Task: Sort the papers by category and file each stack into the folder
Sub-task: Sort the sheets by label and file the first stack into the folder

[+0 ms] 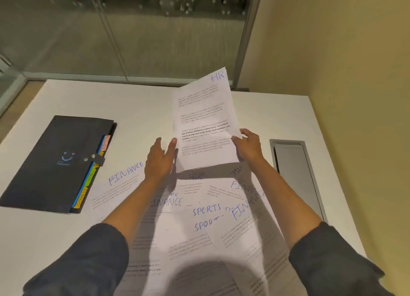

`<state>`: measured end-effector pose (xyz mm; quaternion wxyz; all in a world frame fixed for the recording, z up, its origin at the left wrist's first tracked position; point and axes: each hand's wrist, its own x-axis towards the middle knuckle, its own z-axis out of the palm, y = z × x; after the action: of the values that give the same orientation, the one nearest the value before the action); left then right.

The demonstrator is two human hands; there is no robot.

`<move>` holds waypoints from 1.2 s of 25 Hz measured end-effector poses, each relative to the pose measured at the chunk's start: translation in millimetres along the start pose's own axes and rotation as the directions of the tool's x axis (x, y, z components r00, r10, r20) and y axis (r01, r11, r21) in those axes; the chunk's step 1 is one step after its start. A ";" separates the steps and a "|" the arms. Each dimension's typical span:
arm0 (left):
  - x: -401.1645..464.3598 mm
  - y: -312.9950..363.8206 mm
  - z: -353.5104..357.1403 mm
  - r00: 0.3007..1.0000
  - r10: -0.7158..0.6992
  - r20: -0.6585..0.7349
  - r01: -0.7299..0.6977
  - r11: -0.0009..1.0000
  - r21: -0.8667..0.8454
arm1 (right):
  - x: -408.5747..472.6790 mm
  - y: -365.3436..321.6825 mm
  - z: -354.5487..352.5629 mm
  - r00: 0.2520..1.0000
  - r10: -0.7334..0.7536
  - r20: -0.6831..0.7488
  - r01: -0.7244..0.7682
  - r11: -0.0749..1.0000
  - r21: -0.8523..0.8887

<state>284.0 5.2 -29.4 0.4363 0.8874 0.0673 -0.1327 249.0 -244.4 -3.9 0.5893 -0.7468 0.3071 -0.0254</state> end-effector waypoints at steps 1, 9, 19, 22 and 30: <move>-0.5 7.9 -8.4 0.991 -0.114 0.065 0.126 0.962 -0.242 | -14.5 -2.2 -7.2 1.000 -0.006 0.022 0.005 0.999 0.049; -59.5 42.4 -62.0 0.875 0.113 0.471 0.211 0.786 -0.581 | -134.5 -13.1 -57.6 0.976 -0.075 0.204 0.037 0.982 0.186; -184.2 21.1 -52.9 0.938 0.185 0.292 -0.011 0.861 -0.509 | -199.9 -7.6 -72.9 0.965 -0.149 0.214 0.072 0.941 0.331; -199.0 12.6 -55.2 0.953 0.175 0.248 -0.024 0.859 -0.512 | -214.5 12.4 -64.8 0.979 -0.113 0.169 0.058 0.952 0.301; -227.6 -28.8 -42.0 0.984 0.041 0.172 0.056 0.850 -0.524 | -257.1 59.5 -36.5 0.994 -0.029 0.105 -0.002 0.958 0.285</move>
<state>67.1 55.2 40.2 0.6662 0.7185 0.0655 -0.1890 0.6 -157.4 37.2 0.7063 -0.6566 0.2627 -0.0329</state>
